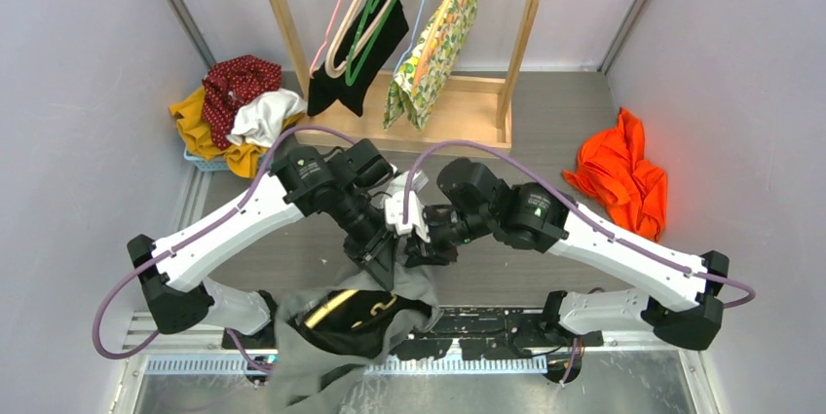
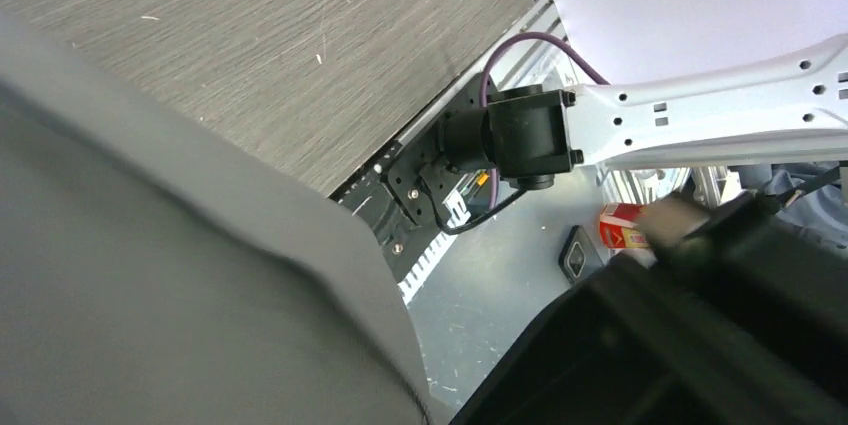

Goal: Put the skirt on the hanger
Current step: Pick up the hanger at the center of the board.

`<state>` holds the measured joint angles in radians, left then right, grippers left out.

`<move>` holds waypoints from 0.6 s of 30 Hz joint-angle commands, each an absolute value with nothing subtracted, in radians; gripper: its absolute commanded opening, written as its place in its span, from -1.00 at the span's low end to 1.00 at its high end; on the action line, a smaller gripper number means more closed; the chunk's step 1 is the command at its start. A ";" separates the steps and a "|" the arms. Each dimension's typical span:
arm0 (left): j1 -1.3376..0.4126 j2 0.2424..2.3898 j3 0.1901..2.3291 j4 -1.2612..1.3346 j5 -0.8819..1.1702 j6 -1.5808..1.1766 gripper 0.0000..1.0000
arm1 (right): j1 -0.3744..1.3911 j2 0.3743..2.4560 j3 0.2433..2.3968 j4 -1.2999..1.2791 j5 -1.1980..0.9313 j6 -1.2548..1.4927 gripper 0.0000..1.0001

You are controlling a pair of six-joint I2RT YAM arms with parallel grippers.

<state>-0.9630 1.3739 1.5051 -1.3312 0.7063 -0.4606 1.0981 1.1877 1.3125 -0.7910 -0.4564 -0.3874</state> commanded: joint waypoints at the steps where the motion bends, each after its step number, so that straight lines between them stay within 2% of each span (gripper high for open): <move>1: -0.954 1.348 1.614 -1.097 0.769 -0.499 -1.00 | 1.153 1.143 1.186 -0.673 -0.576 -0.263 -0.67; 10: -0.954 1.428 1.658 -1.006 0.717 -0.503 -1.00 | 1.158 0.927 1.084 -0.667 -0.542 -0.116 -0.74; 15: -0.968 1.476 1.677 -0.949 0.769 -0.504 -1.00 | 1.158 0.900 1.085 -0.661 -0.502 -0.080 -0.38; 17: -0.975 1.499 1.695 -0.938 0.786 -0.499 -1.00 | 1.158 0.916 1.084 -0.637 -0.482 -0.067 -0.13; 18: -0.978 1.511 1.706 -0.935 0.791 -0.497 -1.00 | 1.158 0.927 1.090 -0.631 -0.482 -0.062 -0.08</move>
